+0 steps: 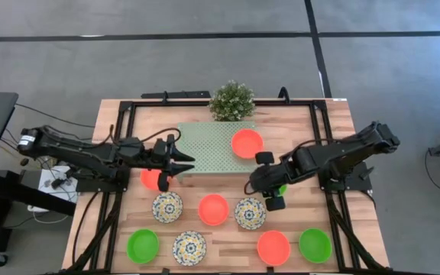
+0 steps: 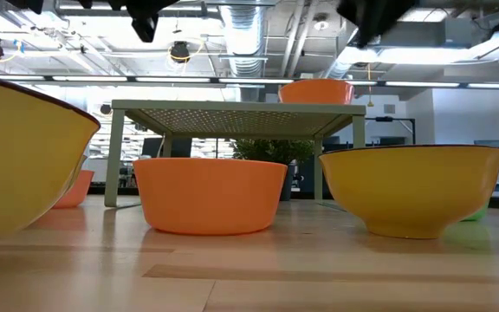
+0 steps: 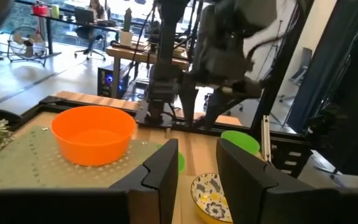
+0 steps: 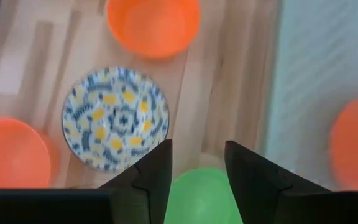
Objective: Pick & Place Mini bowls
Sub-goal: Put the yellow patterned bowl on the shelf, then put the green bowl on the shelf
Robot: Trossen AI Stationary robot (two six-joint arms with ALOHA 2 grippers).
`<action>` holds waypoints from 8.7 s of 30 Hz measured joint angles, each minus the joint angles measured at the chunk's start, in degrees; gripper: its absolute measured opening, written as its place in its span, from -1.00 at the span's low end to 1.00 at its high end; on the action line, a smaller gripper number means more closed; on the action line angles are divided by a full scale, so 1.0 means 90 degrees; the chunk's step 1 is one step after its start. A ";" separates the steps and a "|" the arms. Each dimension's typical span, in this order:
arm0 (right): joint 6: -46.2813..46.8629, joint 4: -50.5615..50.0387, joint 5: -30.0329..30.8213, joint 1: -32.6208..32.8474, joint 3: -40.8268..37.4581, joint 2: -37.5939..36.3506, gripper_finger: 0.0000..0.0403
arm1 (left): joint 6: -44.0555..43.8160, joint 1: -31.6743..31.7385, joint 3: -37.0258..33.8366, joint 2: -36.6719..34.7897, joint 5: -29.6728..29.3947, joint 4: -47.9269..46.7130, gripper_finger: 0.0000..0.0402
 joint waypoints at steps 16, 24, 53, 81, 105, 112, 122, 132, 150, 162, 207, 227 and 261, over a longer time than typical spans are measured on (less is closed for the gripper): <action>0.1032 0.2099 -0.0322 0.0031 -0.1546 0.0212 -0.33 | -0.0453 -0.1189 0.0005 0.0793 -0.0130 0.0442 -0.45; 0.1455 0.2250 -0.0495 0.0042 -0.1610 0.1038 -0.34 | -0.0425 -0.1487 0.0007 0.0829 -0.0145 0.0545 -0.45; 0.2872 0.1451 -0.0199 0.0740 -0.0731 0.1141 -0.42 | -0.0425 -0.1523 0.0005 0.0791 -0.0149 0.0566 -0.45; 0.2473 0.2285 -0.0230 0.1899 -0.0723 0.2144 -0.42 | -0.0427 -0.1523 0.0002 0.0791 -0.0147 0.0563 -0.45; 0.1396 0.2260 -0.0387 0.1832 -0.0078 0.2115 -0.86 | -0.0427 -0.1525 0.0002 0.0791 -0.0145 0.0563 -0.45; 0.0284 0.2005 -0.0235 0.1826 0.0614 0.1916 -0.97 | -0.0427 -0.1524 -0.0005 0.0848 -0.0145 0.0558 -0.45; -0.0004 0.1667 -0.0054 0.1677 0.0805 0.1926 -0.93 | -0.0471 -0.1620 -0.0007 0.0849 -0.0143 0.0567 -0.45; 0.1049 0.1965 -0.0496 0.2031 0.0695 0.2254 -0.55 | -0.0476 -0.1954 -0.0007 0.0849 -0.0142 0.0565 -0.45; 0.1703 0.1978 -0.0247 0.2449 0.0693 0.3346 -0.17 | -0.0478 -0.2113 -0.0002 0.0849 -0.0147 0.0588 -0.45; 0.1565 0.1639 0.0008 0.2314 0.0717 0.3227 -0.93 | -0.0478 -0.2113 0.0002 0.0849 -0.0147 0.0641 -0.45; -0.3642 0.2123 0.1998 -0.0664 0.1190 0.1653 -0.98 | -0.0474 -0.2113 0.0002 0.0849 -0.0147 0.0757 -0.45; -0.4206 0.1805 0.0384 -0.1903 0.1230 0.1656 -0.94 | -0.0474 -0.2113 0.0002 0.0849 -0.0147 0.0757 -0.45; -0.4116 0.1388 -0.0159 -0.1568 0.2175 0.1664 -0.39 | -0.0351 -0.2152 0.0002 0.0881 -0.0124 0.0754 -0.45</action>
